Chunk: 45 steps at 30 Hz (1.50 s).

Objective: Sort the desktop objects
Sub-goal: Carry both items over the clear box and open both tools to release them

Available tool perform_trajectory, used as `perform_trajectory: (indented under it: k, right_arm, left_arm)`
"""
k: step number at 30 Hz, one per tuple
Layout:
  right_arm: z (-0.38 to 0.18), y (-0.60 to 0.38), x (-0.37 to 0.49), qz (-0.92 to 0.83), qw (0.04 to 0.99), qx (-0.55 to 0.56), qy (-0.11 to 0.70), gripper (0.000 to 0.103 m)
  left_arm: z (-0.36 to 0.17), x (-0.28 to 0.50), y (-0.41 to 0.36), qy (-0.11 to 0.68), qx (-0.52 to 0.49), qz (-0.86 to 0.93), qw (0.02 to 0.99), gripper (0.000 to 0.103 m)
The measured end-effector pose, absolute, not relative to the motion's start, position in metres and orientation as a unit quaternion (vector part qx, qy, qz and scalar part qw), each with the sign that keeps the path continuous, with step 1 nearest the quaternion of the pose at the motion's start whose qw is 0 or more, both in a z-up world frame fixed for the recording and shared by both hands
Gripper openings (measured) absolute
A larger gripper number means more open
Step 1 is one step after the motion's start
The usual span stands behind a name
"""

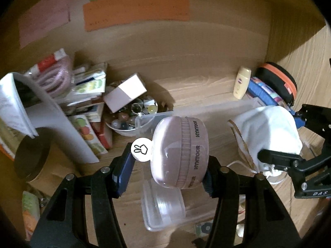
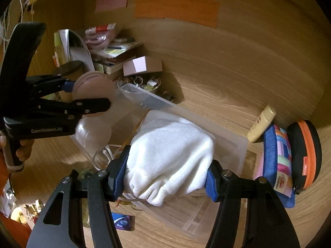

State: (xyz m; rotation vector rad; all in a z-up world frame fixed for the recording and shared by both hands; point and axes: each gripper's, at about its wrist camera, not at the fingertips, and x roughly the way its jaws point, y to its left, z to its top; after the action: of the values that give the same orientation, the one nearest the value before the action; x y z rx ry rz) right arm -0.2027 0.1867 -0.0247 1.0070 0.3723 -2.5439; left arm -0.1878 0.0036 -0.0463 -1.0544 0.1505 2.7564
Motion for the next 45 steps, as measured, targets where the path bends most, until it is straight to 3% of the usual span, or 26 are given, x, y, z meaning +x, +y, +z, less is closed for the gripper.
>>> perform_trajectory:
  k: [25,45]
  right_arm:
    - [-0.040,0.150,-0.218,-0.870,0.202,0.368,0.258,0.065]
    - [-0.023,0.147,-0.207,-0.870,0.192,0.365,0.271,0.069]
  left_arm:
    - [-0.078,-0.215,0.027,0.082,-0.391,0.909,0.117,0.057]
    - [-0.064,-0.205,0.027,0.083,-0.372,0.917,0.117,0.058]
